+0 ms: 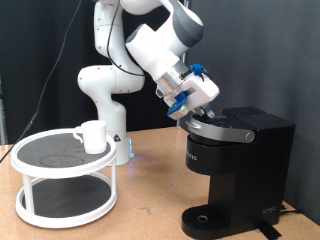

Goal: Make a cup of coffee with the keurig machine

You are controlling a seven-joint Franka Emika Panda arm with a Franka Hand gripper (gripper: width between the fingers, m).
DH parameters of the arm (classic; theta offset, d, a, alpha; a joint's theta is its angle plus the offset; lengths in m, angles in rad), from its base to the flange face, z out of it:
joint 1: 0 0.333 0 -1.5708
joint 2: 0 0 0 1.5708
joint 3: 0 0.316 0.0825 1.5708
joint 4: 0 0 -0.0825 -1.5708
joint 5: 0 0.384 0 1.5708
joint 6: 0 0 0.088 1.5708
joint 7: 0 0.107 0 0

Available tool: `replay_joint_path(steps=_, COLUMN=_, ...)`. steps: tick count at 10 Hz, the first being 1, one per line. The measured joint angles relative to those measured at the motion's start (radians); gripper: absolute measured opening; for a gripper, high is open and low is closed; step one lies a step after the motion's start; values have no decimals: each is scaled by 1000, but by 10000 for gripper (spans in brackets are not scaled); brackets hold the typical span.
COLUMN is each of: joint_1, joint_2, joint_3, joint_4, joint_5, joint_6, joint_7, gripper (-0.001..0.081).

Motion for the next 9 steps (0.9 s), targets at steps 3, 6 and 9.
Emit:
replay_joint_path(steps=3, joint_1=0, joint_2=-9, joint_3=13, joint_4=-11, joint_5=11, joint_6=29, joint_7=2, gripper=0)
replay_joint_path(steps=6, joint_1=0, joint_2=-9, joint_3=22, joint_4=-12, joint_5=18, joint_6=36, joint_7=5, gripper=0)
replay_joint_path(steps=9, joint_1=19, joint_2=-16, joint_3=25, joint_4=-11, joint_5=70, joint_6=12, joint_7=3, gripper=0)
